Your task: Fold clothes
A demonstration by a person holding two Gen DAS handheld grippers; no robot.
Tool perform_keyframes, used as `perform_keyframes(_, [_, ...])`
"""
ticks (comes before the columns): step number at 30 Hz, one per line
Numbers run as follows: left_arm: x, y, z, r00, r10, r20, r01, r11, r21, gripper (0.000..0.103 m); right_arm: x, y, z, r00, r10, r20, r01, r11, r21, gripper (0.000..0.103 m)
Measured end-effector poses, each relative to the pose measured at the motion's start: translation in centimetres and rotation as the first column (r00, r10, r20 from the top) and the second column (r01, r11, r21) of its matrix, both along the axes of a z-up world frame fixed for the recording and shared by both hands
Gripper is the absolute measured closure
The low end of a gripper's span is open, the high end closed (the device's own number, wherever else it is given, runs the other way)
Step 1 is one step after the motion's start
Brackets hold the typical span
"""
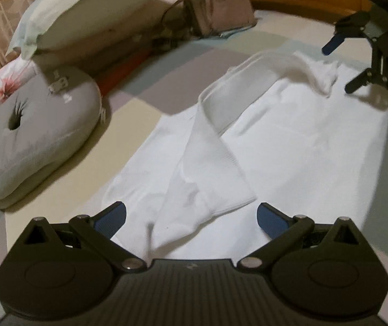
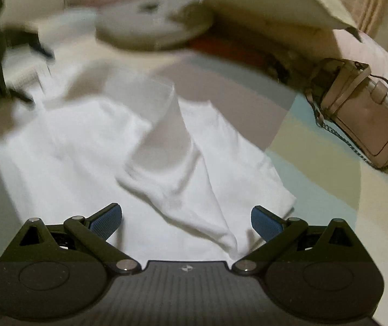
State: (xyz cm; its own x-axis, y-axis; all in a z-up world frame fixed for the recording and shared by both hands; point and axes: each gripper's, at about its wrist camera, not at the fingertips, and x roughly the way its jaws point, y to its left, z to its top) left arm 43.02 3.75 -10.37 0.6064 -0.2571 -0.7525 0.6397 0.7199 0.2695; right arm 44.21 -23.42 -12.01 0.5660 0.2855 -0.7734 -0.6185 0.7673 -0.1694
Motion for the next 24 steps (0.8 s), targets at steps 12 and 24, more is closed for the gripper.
perform_keyframes(12, [5.9,4.9,1.8,0.943,0.328,0.047,-0.313,0.929,-0.199,0.001,4.6,-6.2,1.3,0.952,-0.303,0.045,0.291,0.940,0.176,0.000])
perform_keyframes(24, [2.6,2.6,3.5,0.983,0.181,0.021,-0.164,0.928,-0.336,0.001,1.4,-5.4,3.2,0.980,-0.192,0.043,0.159,0.900,0.405,0.000])
